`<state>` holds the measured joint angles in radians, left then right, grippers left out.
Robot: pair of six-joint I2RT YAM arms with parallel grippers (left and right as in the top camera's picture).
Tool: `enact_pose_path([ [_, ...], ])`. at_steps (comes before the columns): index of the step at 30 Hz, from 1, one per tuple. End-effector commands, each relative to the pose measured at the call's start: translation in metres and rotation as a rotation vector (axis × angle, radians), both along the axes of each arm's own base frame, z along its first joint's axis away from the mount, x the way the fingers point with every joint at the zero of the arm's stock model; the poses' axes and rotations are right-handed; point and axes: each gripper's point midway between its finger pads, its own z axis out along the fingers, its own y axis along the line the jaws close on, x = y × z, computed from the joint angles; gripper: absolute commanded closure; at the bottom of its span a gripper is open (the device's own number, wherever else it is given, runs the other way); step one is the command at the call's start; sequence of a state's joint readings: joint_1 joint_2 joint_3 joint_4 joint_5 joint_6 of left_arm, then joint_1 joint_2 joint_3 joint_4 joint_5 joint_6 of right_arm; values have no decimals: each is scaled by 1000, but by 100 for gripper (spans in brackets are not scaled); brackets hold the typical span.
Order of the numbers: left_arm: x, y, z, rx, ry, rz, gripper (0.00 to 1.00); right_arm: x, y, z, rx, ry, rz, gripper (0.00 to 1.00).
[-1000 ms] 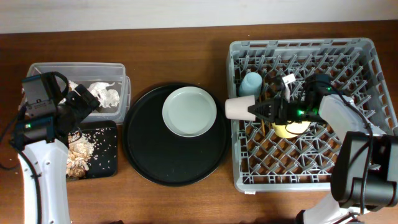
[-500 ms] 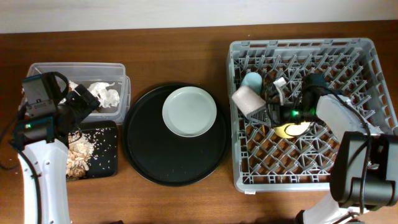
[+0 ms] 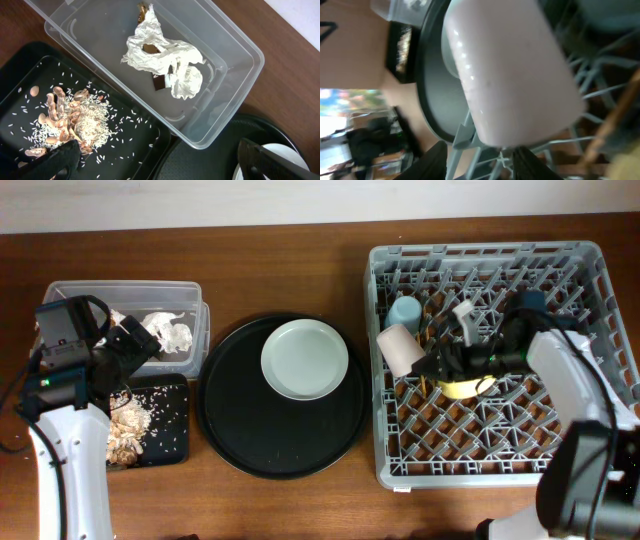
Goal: Sort waste into correct bins and load items into the dishwasher rack
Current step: 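Place the white cup upside down in the rack and release, then reach the right gripper to the white plate and grasp its rim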
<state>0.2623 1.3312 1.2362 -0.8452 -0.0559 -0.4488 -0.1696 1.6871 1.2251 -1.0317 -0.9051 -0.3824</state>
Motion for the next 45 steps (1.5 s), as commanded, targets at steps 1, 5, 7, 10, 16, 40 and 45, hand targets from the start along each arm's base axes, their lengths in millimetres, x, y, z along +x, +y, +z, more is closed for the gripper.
enact_pose_path([
  [1, 1, 1, 8, 5, -21, -4, 1, 10, -20, 30, -146, -61, -68, 57],
  [5, 1, 1, 8, 5, -21, -4, 1, 13, -18, 54, -206, -115, -83, 58],
  [7, 1, 1, 8, 5, -21, -4, 1, 13, -2, 64, -222, -152, -43, 59],
  [10, 1, 1, 8, 5, -21, -4, 1, 11, 29, 65, -246, -179, 32, 59],
  [16, 1, 1, 8, 5, -21, -4, 1, 17, 122, 53, -452, -354, 157, 59],
  [40, 1, 1, 8, 5, -21, -4, 1, -34, 286, -96, -293, -217, 547, 47],
  [45, 1, 1, 8, 5, -21, -4, 1, -70, 307, -84, -156, -151, 647, 47],
])
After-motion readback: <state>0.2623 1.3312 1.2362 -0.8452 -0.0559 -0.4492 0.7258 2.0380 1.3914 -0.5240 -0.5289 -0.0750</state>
